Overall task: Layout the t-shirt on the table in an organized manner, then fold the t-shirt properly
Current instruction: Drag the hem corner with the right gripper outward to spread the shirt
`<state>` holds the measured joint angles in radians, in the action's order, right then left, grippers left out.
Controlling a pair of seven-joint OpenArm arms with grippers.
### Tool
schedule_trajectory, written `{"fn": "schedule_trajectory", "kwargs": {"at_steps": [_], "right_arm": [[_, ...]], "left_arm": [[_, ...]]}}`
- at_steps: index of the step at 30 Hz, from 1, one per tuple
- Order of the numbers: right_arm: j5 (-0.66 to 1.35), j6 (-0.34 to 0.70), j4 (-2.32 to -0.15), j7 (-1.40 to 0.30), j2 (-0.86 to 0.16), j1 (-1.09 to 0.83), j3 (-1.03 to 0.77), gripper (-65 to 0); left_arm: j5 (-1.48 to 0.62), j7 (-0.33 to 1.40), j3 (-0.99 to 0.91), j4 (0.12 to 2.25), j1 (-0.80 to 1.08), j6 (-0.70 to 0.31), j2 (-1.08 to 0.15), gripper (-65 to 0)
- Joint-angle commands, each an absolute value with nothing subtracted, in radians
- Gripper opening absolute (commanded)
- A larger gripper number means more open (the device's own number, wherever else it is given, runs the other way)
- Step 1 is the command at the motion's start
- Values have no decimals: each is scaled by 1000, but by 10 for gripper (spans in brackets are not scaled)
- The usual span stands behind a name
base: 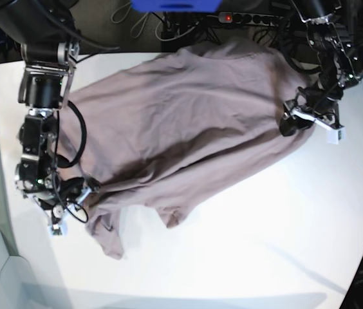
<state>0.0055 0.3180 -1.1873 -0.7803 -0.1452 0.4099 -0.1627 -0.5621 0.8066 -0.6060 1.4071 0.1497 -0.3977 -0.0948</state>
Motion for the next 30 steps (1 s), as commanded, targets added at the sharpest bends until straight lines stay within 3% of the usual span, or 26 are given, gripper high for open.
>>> {"fn": "schedule_trajectory", "kwargs": {"at_steps": [1, 7, 18, 22, 30], "right_arm": [[-1, 314, -1170, -750, -168, 444, -189, -455], [-1, 314, -954, -641, -220, 450, -318, -650], [5, 314, -920, -627, -268, 381, -348, -650], [5, 315, -1099, -651, -260, 343, -426, -650], [5, 320, -1406, -771, -153, 286, -381, -650]], "left_arm": [[-489, 869, -610, 1397, 166, -363, -102, -294], [-490, 869, -610, 1397, 166, -363, -102, -294], [-490, 869, -610, 1405, 166, -363, -102, -294], [-490, 869, -608, 1406, 165, -363, -102, -294], [-490, 869, -605, 1406, 163, -363, -99, -294]]}}
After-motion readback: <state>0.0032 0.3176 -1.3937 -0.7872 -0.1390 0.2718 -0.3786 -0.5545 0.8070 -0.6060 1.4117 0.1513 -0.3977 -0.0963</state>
